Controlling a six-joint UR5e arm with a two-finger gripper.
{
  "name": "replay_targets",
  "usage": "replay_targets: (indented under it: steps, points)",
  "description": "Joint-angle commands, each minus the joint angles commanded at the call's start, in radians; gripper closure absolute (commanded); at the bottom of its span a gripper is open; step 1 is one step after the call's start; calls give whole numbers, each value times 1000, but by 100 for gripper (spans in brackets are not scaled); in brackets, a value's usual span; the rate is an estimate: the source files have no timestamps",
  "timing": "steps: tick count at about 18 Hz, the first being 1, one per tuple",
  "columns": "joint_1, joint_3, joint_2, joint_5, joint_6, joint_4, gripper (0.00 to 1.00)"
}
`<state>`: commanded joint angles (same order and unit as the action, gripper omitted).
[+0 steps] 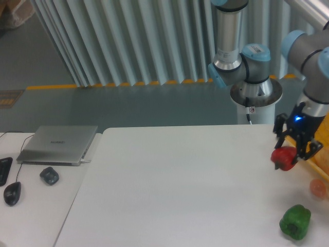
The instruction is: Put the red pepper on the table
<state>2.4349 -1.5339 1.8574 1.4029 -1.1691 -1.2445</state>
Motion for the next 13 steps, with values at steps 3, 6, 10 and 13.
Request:
replay_targets:
  steps: [3,6,10,13]
  points:
    - [-80,0,46,117,71,59,66]
    - [-99,-5,77,136,91,91,65]
    - [-99,-29,92,139,85,100,63]
    - [-96,-67,94,148,83,99,61]
